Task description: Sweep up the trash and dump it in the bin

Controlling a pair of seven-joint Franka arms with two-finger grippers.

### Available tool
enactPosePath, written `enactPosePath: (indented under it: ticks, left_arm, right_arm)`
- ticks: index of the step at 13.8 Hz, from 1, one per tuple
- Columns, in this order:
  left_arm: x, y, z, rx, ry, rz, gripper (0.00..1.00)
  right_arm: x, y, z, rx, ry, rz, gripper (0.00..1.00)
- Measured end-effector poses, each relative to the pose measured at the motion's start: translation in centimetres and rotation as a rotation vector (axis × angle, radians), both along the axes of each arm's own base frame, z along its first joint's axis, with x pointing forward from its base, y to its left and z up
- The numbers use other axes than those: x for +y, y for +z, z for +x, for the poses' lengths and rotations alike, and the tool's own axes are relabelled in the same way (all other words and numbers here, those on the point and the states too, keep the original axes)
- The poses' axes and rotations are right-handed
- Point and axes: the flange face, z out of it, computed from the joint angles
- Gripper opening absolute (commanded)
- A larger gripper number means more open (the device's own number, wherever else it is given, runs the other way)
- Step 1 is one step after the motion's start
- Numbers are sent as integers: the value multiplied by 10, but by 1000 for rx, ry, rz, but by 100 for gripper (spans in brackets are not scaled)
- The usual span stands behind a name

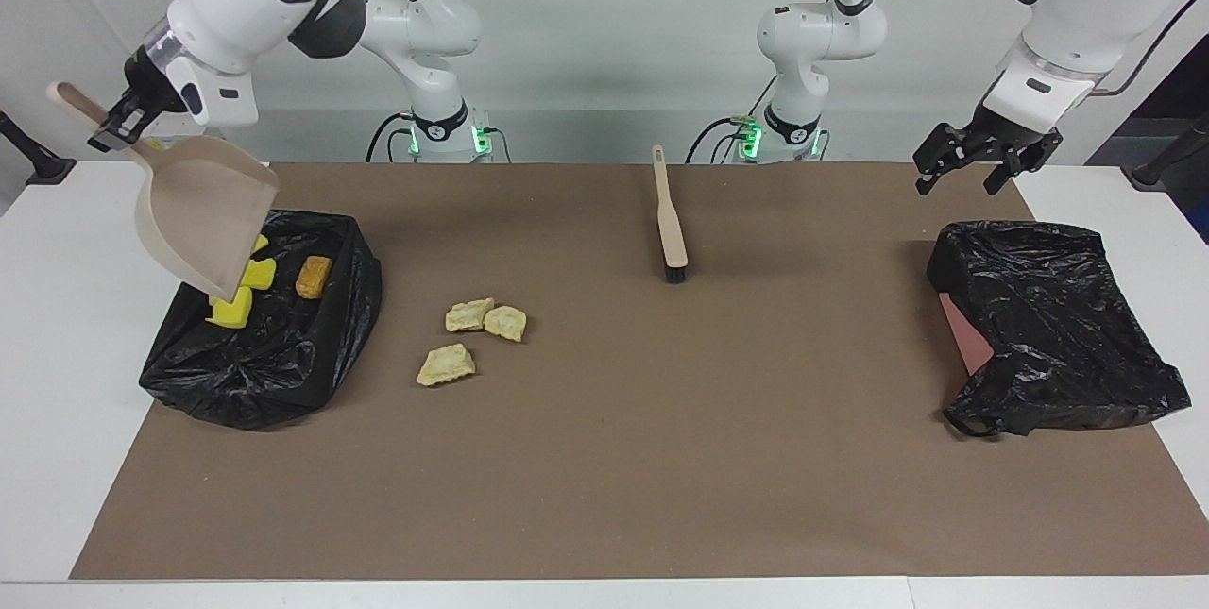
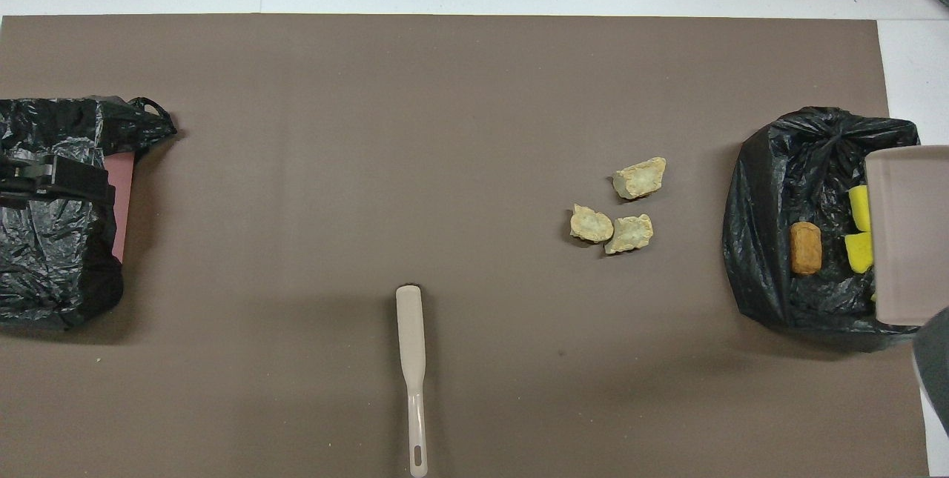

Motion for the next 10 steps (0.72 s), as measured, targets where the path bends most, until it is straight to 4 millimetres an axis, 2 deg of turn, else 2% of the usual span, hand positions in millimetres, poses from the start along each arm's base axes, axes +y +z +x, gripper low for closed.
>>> enactPosePath:
  ticks: [4, 6, 8, 10]
  left_arm:
    - [0, 1, -1, 4, 0, 0, 100]
    - [0, 2, -2, 2, 0, 0, 100]
    - [0, 2, -2, 4, 0, 0, 100]
    - [0, 1, -3, 11, -1, 1, 100]
  right_arm:
    - [50, -14, 1, -182, -178, 247, 0]
    - [81, -21, 1, -272, -308, 370, 0]
    - [127, -30, 1, -354, -436, 475, 0]
    - [186, -49, 4, -422, -578, 554, 0]
